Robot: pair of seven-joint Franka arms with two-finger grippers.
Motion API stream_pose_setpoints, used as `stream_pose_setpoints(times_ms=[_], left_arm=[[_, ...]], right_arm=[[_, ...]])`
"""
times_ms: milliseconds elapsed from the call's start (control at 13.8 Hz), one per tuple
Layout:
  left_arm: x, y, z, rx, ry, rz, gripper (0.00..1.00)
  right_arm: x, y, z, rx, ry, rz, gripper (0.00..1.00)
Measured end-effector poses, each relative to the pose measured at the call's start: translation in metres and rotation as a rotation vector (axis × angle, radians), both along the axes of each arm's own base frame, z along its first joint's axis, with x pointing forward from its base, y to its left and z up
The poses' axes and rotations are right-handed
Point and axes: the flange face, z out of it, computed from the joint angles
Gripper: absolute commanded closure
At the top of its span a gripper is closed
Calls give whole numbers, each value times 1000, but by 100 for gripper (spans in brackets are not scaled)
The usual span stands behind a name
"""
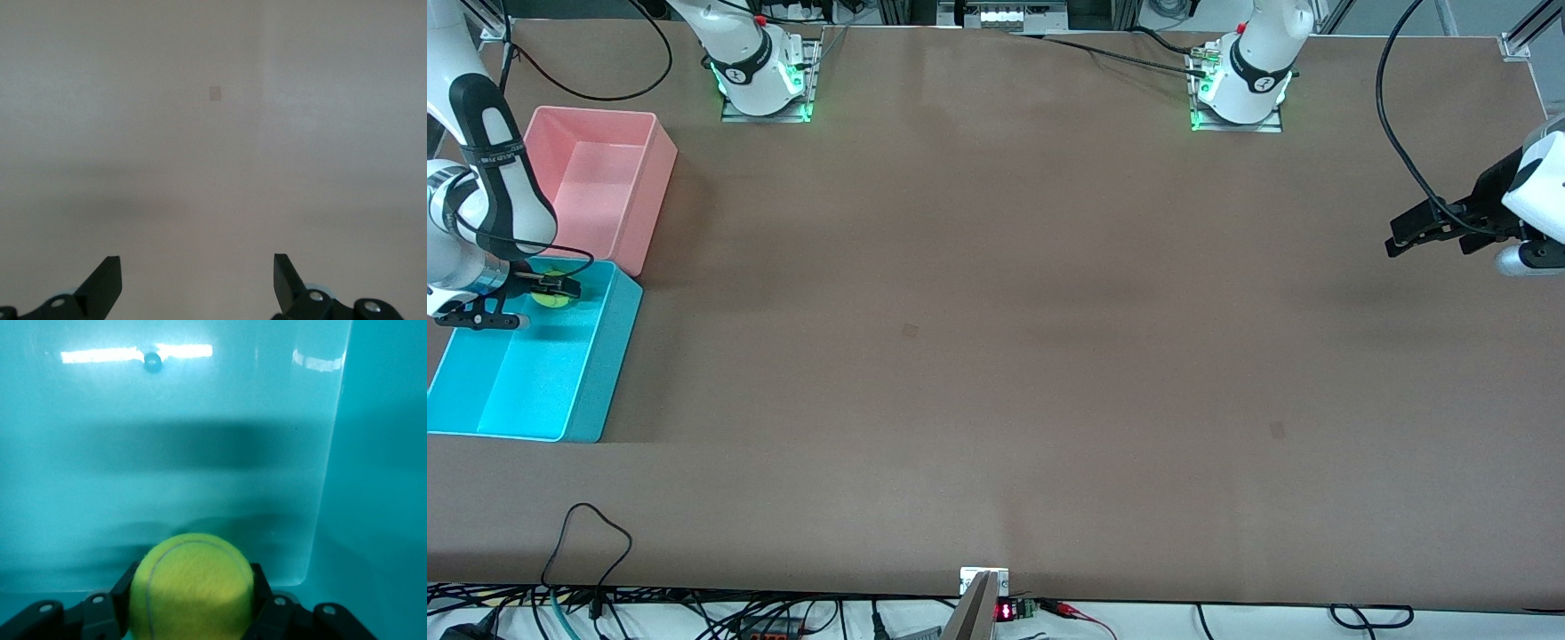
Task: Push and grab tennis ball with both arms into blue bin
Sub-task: 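Lower the ball into the cyan bin and open the right gripper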
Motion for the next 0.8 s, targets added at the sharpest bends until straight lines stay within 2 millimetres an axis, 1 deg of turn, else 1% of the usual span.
stream_pose_setpoints(times_ms=[73,655,727,800], left_arm=[[0,-1,1,0,-2,-1,0],[0,-2,3,0,-7,-4,0],[0,-2,3,0,-7,-4,0],[0,-2,3,0,-7,-4,0]], right_arm=[[0,-1,0,-2,-3,-1,0],[4,-4,4,-19,-46,3,0],[8,-5,7,-25,-59,6,0],[14,-5,15,-32,-78,11,0]])
